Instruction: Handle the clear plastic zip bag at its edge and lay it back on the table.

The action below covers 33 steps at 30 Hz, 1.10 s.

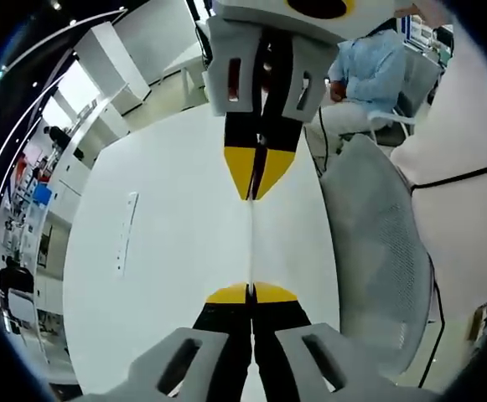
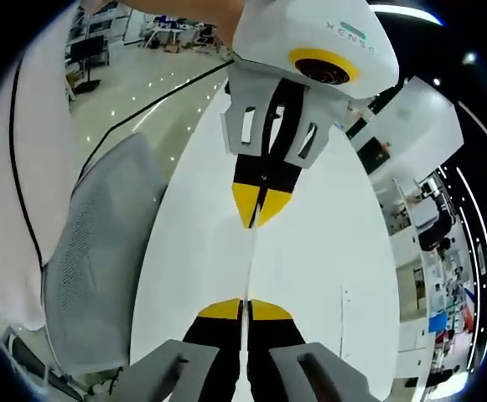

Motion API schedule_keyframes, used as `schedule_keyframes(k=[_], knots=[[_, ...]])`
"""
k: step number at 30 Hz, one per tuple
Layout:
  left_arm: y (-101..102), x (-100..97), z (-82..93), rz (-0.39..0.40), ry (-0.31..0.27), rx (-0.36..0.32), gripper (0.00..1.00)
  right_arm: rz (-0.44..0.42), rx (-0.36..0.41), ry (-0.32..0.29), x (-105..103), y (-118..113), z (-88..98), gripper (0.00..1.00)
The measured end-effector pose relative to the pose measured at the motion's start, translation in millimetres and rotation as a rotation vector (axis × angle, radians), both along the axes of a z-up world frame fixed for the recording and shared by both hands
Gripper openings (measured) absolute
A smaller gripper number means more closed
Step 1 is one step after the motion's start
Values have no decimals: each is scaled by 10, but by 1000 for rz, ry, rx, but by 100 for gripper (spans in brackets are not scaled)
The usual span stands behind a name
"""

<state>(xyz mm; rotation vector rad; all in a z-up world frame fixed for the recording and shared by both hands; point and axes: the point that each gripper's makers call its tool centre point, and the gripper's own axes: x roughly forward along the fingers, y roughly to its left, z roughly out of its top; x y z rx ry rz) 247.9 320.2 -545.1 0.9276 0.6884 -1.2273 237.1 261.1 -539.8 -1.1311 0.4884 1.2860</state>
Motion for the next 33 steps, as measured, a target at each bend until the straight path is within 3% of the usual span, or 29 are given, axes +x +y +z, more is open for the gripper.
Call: schedule_keyframes(k=[33], knots=[[-50,76,158,14,-24,-41,0,-31,-38,1,62,-320,160,0]])
